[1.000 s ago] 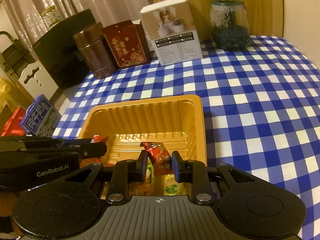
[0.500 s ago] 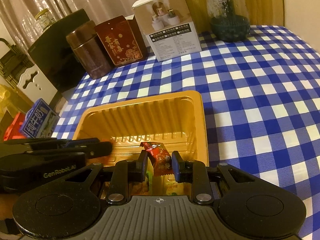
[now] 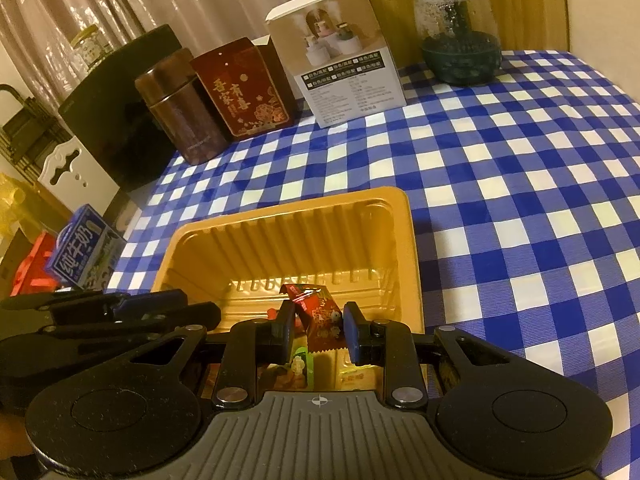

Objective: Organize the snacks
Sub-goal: 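Open the left tool to drop its red candy while the right drops its candy in the tray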

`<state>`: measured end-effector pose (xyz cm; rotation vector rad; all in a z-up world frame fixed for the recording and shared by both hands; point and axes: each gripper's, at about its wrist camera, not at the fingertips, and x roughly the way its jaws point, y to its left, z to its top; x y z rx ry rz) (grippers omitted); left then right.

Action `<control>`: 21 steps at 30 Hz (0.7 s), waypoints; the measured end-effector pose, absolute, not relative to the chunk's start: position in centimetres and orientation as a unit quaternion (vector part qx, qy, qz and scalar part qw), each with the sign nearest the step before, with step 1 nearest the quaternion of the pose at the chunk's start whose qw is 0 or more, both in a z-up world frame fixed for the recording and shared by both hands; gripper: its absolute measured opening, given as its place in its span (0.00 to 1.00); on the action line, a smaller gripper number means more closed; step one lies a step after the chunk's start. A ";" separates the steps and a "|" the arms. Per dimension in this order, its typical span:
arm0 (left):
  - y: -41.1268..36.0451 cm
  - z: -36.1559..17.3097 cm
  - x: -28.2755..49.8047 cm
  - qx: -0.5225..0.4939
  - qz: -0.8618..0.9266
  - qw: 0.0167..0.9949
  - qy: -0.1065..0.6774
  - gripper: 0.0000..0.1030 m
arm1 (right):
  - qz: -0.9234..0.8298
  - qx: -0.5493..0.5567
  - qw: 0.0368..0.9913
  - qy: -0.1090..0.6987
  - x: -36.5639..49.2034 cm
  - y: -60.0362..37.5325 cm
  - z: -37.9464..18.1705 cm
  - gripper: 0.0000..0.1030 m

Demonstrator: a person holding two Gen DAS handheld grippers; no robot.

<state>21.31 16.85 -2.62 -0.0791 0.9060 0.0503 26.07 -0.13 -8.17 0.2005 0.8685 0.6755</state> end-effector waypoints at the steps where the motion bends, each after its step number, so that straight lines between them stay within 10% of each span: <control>1: 16.9 -2.6 21.3 -0.037 0.025 0.898 0.438 0.28 | 0.319 0.097 0.848 0.412 26.1 -0.1 -8.2 0.25; 6: 17.1 -2.6 21.1 -0.040 0.027 0.898 0.438 0.29 | 0.324 0.131 0.839 0.417 26.5 -0.3 -8.3 0.31; 8: 17.2 -2.5 21.0 -0.039 0.027 0.898 0.437 0.30 | 0.326 0.140 0.839 0.411 26.5 -0.5 -8.1 0.60; 21: 17.2 -2.3 20.6 -0.037 0.032 0.899 0.435 0.38 | 0.323 0.137 0.846 0.402 26.2 -1.1 -7.5 0.61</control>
